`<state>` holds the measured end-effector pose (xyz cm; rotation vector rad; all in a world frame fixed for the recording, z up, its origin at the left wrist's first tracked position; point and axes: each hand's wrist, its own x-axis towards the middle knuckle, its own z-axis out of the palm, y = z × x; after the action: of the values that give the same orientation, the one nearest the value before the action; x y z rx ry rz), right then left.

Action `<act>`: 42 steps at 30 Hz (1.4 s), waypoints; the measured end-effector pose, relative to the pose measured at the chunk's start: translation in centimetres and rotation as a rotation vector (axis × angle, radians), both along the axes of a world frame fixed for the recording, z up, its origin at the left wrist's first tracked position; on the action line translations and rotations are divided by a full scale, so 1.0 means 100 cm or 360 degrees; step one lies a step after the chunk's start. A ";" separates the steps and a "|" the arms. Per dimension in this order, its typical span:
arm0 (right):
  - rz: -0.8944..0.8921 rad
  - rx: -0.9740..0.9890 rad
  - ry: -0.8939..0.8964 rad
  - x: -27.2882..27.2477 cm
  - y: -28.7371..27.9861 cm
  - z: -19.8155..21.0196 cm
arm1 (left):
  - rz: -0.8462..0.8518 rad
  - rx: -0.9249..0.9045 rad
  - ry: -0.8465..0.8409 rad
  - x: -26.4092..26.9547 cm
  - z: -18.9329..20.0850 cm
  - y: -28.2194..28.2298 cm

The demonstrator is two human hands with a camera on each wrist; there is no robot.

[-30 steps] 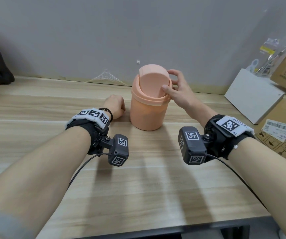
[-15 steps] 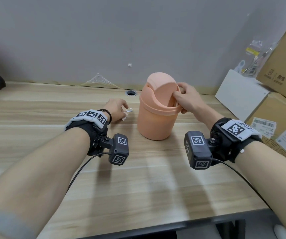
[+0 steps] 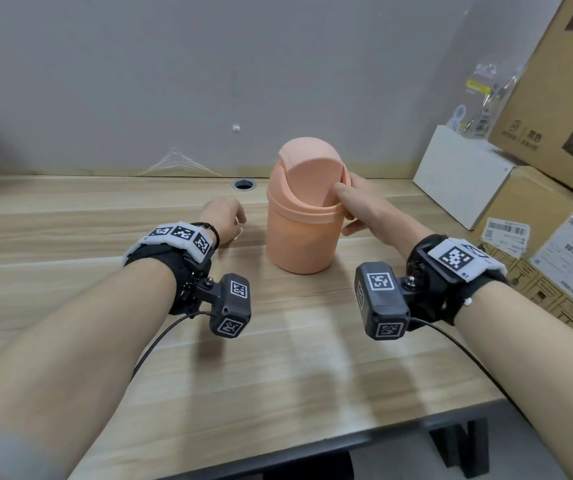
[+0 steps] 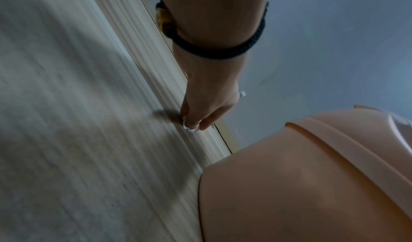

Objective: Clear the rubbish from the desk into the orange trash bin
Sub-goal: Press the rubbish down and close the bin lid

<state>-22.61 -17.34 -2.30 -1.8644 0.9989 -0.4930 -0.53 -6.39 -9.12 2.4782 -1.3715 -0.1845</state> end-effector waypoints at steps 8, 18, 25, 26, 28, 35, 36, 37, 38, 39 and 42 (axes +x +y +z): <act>0.0050 0.0118 -0.0112 0.012 0.018 0.002 | -0.0087 -0.0045 0.0052 0.002 0.001 0.021; 0.0223 -0.0324 -0.0295 0.035 0.028 0.030 | -0.0269 0.0154 0.0124 0.003 0.008 0.046; 0.0179 -0.0272 -0.0382 0.044 0.029 0.031 | -0.0276 0.0066 0.0245 0.008 0.007 0.063; 0.0178 -0.0272 -0.0390 0.045 0.029 0.030 | -0.0259 0.0015 0.0317 0.010 0.008 0.065; 0.0178 -0.0280 -0.0392 0.046 0.029 0.028 | -0.0219 -0.0173 0.0439 0.015 0.015 0.070; 0.0158 -0.0261 -0.0423 0.053 0.034 0.023 | -0.0373 -0.0973 0.0815 -0.001 0.097 0.083; 0.0163 -0.0259 -0.0424 0.055 0.034 0.023 | -0.0424 -0.1019 0.0821 -0.007 0.107 0.084; 0.0168 -0.0257 -0.0424 0.055 0.034 0.023 | -0.0475 -0.1036 0.0809 -0.013 0.116 0.083; 0.0172 -0.0256 -0.0421 0.056 0.034 0.023 | -0.0520 -0.1026 0.0776 -0.019 0.123 0.081; 0.0175 -0.0259 -0.0416 0.056 0.035 0.023 | -0.0551 -0.0992 0.0704 -0.025 0.127 0.078; 0.0160 -0.0259 -0.0416 0.054 0.036 0.025 | -0.0580 -0.0779 0.0303 -0.039 0.129 0.063</act>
<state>-17.20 -13.78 0.22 -1.9226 0.7052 -0.7542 -4.41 -0.06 3.81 1.7622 -1.5532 -0.1372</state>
